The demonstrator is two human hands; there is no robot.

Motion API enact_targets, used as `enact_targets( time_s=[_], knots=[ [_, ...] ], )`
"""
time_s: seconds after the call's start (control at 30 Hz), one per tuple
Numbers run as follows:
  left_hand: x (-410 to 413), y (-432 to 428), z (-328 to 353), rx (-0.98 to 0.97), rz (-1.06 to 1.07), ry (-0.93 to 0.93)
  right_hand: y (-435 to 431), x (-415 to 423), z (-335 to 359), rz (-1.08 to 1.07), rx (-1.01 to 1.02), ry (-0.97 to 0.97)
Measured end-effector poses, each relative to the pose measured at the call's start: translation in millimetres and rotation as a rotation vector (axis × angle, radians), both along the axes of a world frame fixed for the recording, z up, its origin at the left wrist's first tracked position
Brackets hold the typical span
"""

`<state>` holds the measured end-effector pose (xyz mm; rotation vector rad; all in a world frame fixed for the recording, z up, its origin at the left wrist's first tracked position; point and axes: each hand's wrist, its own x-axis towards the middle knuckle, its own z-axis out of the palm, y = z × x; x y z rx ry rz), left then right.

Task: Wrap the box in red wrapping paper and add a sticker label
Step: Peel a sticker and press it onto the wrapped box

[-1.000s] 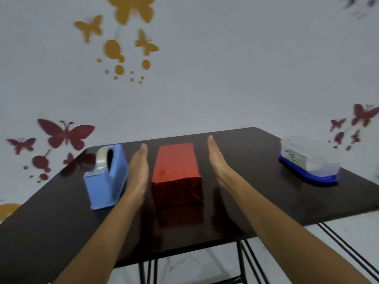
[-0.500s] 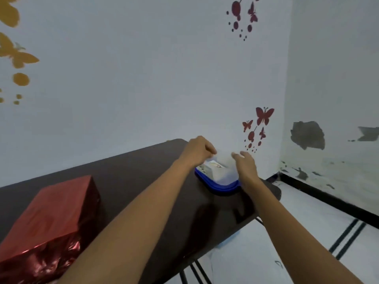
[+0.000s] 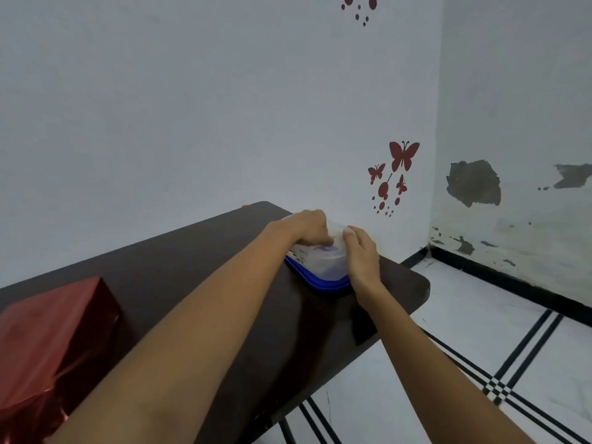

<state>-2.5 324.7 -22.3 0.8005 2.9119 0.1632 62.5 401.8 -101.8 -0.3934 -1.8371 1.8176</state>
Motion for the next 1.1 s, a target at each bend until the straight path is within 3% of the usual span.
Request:
enact_targets(
  time_s=[0.13,0.33,0.4,0.5,0.6,0.7,0.8,0.97,1.1],
  knots=[
    [1.9,-1.5,-5.6,0.124,0.013,0.125,-0.7,-2.6,-1.8,-0.021,0.007,0.013],
    [3.4,-13.9,0.0,0.341,-0.002,-0.068,-3.2,1.2,-1.1,0.009,0.01,-0.015],
    [10.3,-24.2,15.6,0.419,-0.014,-0.001,-4.0,6.5,0.8,-0.059,0.134,-0.031],
    [38.3,-55.7,40.3,0.732,0.015,0.13,-15.1,26.3,22.4,-0.199,0.268,0.208],
    [83.7,-102.7,49.0,0.894,0.049,0.1,-45.8,46.7,59.3,0.036,0.08,0.372],
    [123.2,-154.1,39.4,0.932,0.083,0.13,-87.7,70.4,79.0,0.441,-0.154,0.258],
    [156.9,-218.8,27.1,1.0,0.186,0.21,-140.0,89.4,73.7,0.738,-0.204,0.135],
    [205.8,-294.2,13.4,1.013,0.358,0.273,-211.9,114.2,60.7,0.95,-0.175,0.106],
    [231.3,-329.7,7.1,1.02,0.404,0.289,-255.1,133.5,57.7,0.942,-0.067,0.232]
  ],
)
